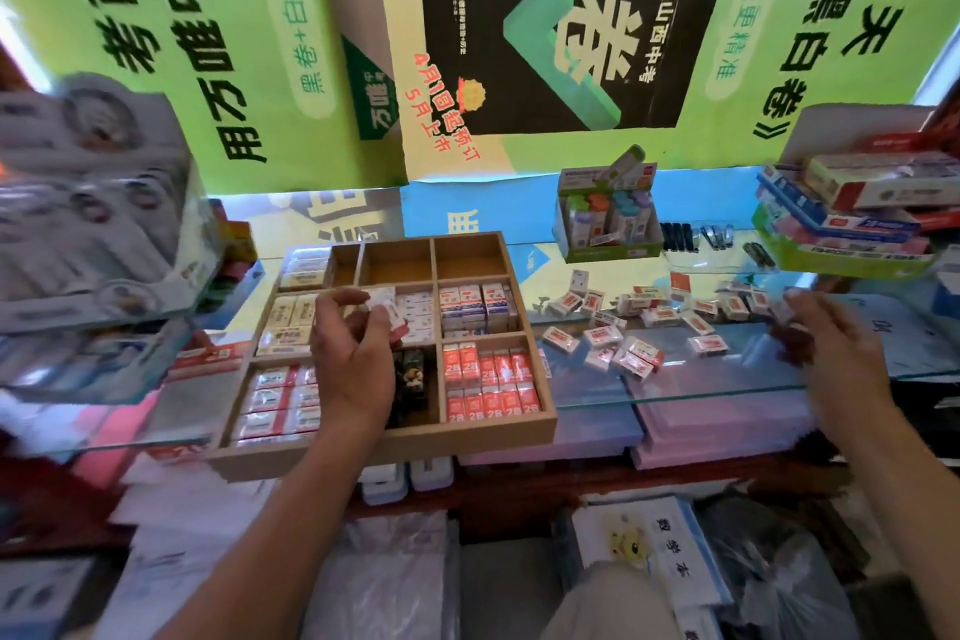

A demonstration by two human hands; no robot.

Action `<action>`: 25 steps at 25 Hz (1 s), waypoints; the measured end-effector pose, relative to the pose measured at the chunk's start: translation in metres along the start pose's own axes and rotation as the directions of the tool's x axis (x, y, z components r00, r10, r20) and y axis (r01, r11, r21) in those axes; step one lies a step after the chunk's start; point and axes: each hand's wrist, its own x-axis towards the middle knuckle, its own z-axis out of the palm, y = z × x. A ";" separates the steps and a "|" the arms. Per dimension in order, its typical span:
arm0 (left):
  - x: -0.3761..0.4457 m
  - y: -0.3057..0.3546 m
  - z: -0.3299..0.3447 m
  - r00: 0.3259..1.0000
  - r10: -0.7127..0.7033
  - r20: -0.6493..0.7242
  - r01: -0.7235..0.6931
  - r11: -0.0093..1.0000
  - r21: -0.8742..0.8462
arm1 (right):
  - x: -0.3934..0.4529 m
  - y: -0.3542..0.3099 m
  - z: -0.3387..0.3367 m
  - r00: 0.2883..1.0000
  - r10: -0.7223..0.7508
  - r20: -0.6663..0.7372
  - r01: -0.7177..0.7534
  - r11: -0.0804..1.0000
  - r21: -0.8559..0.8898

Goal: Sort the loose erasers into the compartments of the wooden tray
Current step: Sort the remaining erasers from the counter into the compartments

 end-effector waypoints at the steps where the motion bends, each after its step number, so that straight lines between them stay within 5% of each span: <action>1: 0.002 -0.002 -0.001 1.000 -0.001 0.014 0.000 1.000 0.009 | -0.009 -0.009 0.009 0.999 0.030 0.029 -0.033 0.993 0.115; 4: 0.005 -0.003 -0.003 0.999 0.013 0.050 -0.014 1.000 0.020 | -0.049 -0.027 0.055 0.912 0.251 0.325 -0.364 0.862 0.354; 8: -0.002 0.005 -0.005 0.993 0.085 0.079 -0.082 0.996 -0.043 | -0.104 -0.045 0.125 0.708 0.409 0.575 -0.613 0.761 0.214; 12: -0.009 0.019 -0.018 0.987 0.099 0.129 -0.070 0.975 -0.212 | -0.139 -0.062 0.165 0.688 0.371 0.624 -0.540 0.836 0.099; 18: 0.000 0.031 -0.064 0.956 -0.136 0.258 0.247 0.848 -0.469 | -0.171 -0.079 0.196 0.691 0.304 0.656 -0.415 0.910 0.016; 25: 0.007 0.027 -0.080 0.939 -0.186 0.289 0.296 0.865 -0.405 | -0.173 -0.063 0.210 0.739 0.274 0.616 -0.380 0.924 0.045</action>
